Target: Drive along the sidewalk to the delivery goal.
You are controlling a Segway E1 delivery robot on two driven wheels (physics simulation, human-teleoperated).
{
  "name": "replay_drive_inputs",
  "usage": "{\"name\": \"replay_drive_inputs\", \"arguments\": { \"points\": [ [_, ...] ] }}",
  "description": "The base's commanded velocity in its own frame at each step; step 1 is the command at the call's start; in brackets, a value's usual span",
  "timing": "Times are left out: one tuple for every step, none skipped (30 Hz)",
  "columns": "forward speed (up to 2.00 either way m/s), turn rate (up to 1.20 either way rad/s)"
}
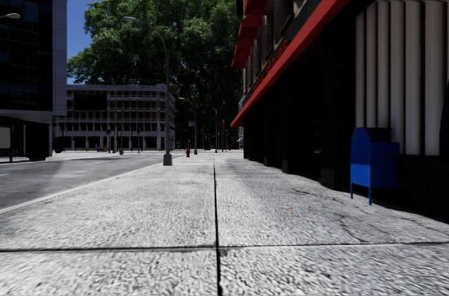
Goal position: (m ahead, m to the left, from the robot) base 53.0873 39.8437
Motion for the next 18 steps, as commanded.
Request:
{"name": "replay_drive_inputs", "arguments": {
  "points": [
    [1.14,0.0],
    [1.14,0.0],
    [1.14,0.0],
    [1.15,0.0],
    [1.15,0.0],
    [1.15,0.0],
    [1.15,0.0],
    [1.17,0.0],
    [1.17,0.0],
    [1.22,0.0],
    [1.26,0.0],
    [1.28,0.0],
    [1.28,0.0],
    [1.28,0.0],
    [1.29,0.0],
    [1.29,0.0],
    [1.29,0.0],
    [1.29,0.0]
  ]
}}
